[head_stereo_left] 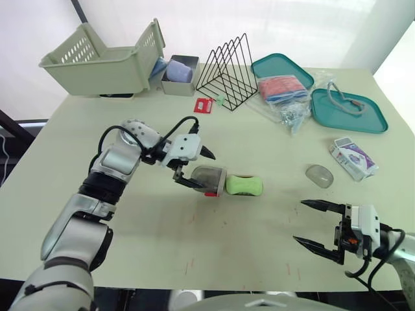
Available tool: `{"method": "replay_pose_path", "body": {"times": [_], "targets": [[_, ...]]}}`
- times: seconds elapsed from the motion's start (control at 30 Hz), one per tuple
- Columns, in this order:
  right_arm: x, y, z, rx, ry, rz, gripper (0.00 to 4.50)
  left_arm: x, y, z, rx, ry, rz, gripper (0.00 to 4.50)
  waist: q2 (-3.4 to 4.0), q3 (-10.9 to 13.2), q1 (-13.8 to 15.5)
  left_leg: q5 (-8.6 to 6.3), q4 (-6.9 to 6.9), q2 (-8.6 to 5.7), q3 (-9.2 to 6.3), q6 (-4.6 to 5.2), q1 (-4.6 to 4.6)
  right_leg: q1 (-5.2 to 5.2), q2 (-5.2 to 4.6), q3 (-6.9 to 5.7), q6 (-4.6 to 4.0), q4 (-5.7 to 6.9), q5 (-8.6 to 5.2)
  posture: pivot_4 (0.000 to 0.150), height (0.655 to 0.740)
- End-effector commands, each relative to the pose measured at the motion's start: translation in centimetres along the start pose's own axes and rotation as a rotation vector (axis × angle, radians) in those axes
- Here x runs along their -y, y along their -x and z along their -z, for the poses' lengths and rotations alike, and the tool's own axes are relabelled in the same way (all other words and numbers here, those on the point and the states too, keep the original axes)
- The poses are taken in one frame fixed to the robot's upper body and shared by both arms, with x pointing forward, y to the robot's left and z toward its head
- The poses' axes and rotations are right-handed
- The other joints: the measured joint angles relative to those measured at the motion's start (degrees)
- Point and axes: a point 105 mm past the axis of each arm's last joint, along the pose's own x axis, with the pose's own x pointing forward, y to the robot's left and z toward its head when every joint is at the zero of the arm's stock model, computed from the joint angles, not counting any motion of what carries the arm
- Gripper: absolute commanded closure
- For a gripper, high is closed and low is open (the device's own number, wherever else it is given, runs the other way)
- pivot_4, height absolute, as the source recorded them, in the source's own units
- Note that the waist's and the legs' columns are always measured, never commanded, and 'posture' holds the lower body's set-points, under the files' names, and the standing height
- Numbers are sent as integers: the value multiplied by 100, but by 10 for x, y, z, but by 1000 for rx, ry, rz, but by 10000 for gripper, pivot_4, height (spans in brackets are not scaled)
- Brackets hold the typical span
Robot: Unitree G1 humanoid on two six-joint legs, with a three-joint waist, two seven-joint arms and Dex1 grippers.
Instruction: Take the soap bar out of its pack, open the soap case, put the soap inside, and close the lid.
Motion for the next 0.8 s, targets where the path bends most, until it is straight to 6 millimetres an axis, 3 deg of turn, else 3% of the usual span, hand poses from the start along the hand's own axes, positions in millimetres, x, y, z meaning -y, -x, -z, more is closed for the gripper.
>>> {"method": "replay_pose_path", "body": {"times": [0.03, 0.33, 0.8], "targets": [[0, 2, -3, 9, 27, 10, 269, 2, 4, 5, -60, -9, 28, 0, 0, 0, 4, 0, 0, 0, 0, 0, 0, 0, 0, 0, 0, 0, 0, 1500, 7400], [2, 3, -2, 4, 34, 9, 269, 6, -5, 20, -110, 3, 17, 0, 0, 0, 13, 0, 1, 0, 0, 0, -1, 0, -1, 0, 0, 0, 0, 1500, 7400], [4, 5, -2, -15, 33, -10, 269, 1, -15, 23, -60, 4, -26, 0, 0, 0, 14, 0, 2, 0, 0, 0, -1, 0, -1, 0, 0, 1, 0, 1500, 7400]]}}
